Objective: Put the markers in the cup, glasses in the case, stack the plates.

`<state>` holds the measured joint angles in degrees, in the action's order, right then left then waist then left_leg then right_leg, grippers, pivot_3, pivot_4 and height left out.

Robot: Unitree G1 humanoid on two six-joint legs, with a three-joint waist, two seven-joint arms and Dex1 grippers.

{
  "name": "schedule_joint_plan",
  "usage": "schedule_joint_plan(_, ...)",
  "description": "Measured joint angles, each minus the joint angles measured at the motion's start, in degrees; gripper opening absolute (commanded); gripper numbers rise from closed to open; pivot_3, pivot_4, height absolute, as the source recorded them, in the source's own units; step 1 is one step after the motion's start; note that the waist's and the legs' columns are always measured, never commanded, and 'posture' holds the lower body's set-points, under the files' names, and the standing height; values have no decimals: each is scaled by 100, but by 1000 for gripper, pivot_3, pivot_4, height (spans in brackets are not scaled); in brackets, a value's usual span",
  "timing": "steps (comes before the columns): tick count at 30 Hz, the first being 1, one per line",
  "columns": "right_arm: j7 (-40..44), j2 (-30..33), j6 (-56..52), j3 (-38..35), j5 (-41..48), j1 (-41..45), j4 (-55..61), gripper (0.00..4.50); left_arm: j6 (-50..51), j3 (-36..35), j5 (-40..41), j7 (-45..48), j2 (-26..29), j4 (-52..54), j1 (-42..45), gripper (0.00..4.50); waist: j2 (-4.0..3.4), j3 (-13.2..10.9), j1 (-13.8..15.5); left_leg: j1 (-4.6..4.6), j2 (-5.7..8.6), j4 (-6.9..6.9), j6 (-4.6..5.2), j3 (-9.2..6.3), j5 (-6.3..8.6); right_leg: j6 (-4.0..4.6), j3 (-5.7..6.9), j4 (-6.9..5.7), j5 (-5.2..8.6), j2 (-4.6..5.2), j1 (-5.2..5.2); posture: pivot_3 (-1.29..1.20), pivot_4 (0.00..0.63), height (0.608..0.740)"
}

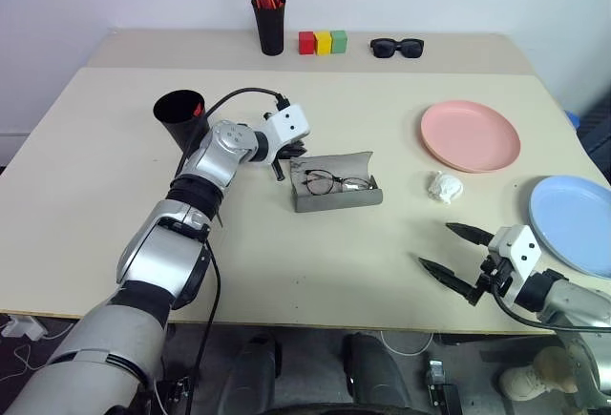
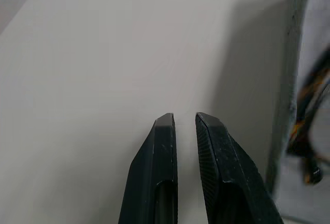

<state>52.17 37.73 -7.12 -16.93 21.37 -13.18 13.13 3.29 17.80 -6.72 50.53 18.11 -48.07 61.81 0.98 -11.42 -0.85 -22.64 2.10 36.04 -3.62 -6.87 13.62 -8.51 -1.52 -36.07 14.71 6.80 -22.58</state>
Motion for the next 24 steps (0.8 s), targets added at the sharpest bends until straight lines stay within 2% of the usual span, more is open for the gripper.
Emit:
schedule_joint_plan(7,22,0,8,88,-4,130,-118,4500,664,-66,378,891,219,1749,-827,617,-2,1,2,3,-1,4,0,-1,0,2,0,-5,0,0,2,0,150,740)
schedule_joint_plan(14,74,7,7,104,-7,249,-231,4500,1491,105,566,1302,350,3147,-1401,617,-5,3,7,7,-1,5,0,-1,0,3,0,-5,0,0,7,0,150,740)
schedule_joint_plan(24,100,7,-1,136,-33,296,-244,4500,1840,460,335,1108,460,3797,-1722,617,-15,21,9,29,-1,9,1,-3,0,4,0,-5,0,0,31,0,150,740)
